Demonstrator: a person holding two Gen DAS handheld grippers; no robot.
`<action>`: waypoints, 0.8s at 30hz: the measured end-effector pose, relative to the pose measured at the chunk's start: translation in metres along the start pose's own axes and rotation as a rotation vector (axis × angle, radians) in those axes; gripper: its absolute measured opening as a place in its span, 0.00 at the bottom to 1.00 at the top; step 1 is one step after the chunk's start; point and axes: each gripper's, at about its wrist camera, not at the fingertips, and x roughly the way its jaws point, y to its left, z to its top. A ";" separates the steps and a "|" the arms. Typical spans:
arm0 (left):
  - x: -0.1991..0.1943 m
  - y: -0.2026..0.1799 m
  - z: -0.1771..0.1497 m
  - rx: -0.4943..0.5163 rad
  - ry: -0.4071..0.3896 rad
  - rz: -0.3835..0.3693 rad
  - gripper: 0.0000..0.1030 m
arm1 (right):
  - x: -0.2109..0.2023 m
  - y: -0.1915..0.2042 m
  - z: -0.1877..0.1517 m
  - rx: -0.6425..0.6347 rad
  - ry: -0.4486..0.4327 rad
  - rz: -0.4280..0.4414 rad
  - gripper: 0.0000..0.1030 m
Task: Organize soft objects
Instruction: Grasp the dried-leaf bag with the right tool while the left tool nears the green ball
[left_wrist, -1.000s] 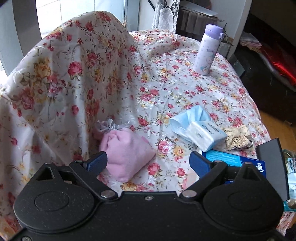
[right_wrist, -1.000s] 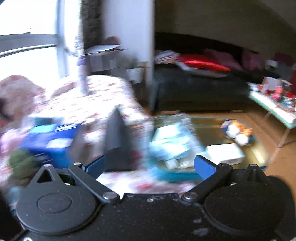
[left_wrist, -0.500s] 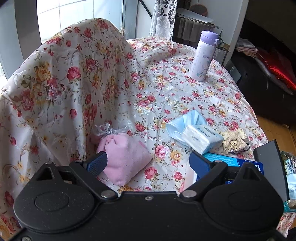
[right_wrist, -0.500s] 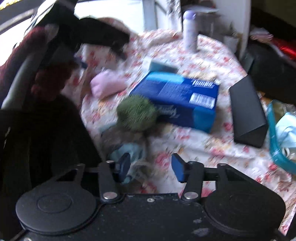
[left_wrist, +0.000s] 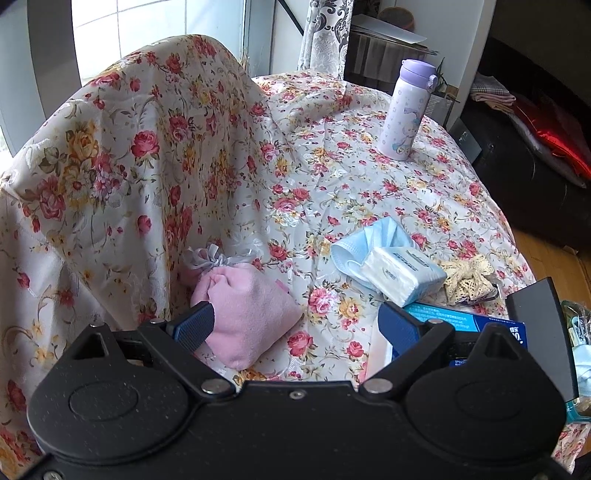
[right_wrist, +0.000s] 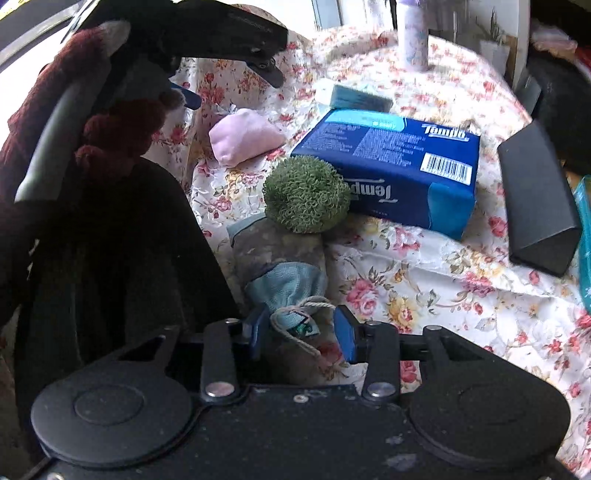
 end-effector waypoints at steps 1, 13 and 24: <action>0.000 0.000 0.000 0.000 0.002 -0.003 0.89 | 0.002 -0.004 0.002 0.020 0.020 0.024 0.33; -0.002 -0.018 -0.010 0.142 0.097 -0.148 0.89 | 0.003 -0.032 0.008 0.143 0.091 0.088 0.18; -0.006 -0.041 -0.025 0.267 0.202 -0.266 0.89 | -0.035 -0.051 0.011 0.090 -0.033 -0.232 0.06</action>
